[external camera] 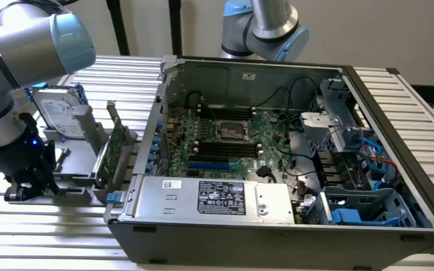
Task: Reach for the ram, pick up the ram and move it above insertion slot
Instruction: 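Pick up the ram and move it above insertion slot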
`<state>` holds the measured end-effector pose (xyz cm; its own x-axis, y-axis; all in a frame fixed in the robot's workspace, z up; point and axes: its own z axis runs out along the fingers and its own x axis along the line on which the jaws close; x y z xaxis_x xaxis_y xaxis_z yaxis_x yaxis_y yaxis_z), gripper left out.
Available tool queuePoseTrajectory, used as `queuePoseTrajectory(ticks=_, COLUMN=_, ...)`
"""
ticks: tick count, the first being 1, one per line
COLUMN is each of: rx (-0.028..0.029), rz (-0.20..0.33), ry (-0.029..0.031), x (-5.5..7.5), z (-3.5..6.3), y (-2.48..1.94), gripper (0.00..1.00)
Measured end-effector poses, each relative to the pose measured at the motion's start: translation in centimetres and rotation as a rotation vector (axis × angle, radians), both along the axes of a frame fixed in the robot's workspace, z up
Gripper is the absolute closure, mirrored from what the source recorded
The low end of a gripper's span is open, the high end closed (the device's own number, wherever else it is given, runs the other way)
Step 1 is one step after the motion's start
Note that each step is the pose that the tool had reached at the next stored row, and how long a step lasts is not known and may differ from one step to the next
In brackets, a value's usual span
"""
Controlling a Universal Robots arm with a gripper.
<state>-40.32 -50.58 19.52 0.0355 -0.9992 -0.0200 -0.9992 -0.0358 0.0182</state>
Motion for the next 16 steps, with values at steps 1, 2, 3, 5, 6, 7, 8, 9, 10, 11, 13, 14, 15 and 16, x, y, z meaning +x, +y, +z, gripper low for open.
queuePoseTrajectory(ticks=1, rx=0.0002, rz=-0.001, ry=-0.0001, x=0.00, z=0.00, y=0.00, gripper=0.86)
queuePoseTrajectory(ticks=2, rx=0.0003, rz=-0.002, ry=0.0000, x=0.01, z=0.00, y=0.00, gripper=0.86)
queuePoseTrajectory(ticks=3, rx=0.0004, rz=-0.005, ry=-0.0001, x=0.02, z=-0.01, y=0.00, gripper=0.86)
queuePoseTrajectory(ticks=5, rx=0.0005, rz=-0.015, ry=0.0000, x=0.04, z=0.00, y=0.00, gripper=0.86)
queuePoseTrajectory(ticks=6, rx=0.0005, rz=-0.022, ry=0.0000, x=0.04, z=0.00, y=0.00, gripper=0.86)
queuePoseTrajectory(ticks=7, rx=0.0004, rz=-0.030, ry=-0.0001, x=0.05, z=0.00, y=0.00, gripper=0.86)
queuePoseTrajectory(ticks=8, rx=0.0004, rz=-0.038, ry=-0.0001, x=0.05, z=0.00, y=0.00, gripper=0.86)
queuePoseTrajectory(ticks=9, rx=0.0004, rz=-0.042, ry=-0.0001, x=0.05, z=0.00, y=0.00, gripper=0.86)
queuePoseTrajectory(ticks=10, rx=0.0004, rz=-0.043, ry=-0.0001, x=0.05, z=0.00, y=0.00, gripper=0.86)
queuePoseTrajectory(ticks=11, rx=0.0004, rz=-0.043, ry=-0.0002, x=0.05, z=0.00, y=0.00, gripper=0.86)
queuePoseTrajectory(ticks=13, rx=0.0004, rz=-0.043, ry=-0.0001, x=0.05, z=0.00, y=0.00, gripper=0.86)
queuePoseTrajectory(ticks=14, rx=0.0003, rz=-0.043, ry=0.0000, x=0.05, z=0.00, y=-0.01, gripper=0.86)
queuePoseTrajectory(ticks=15, rx=0.0004, rz=-0.043, ry=0.0000, x=0.05, z=0.00, y=0.00, gripper=0.86)
queuePoseTrajectory(ticks=16, rx=0.0003, rz=-0.043, ry=0.0000, x=0.05, z=0.01, y=-0.01, gripper=0.86)
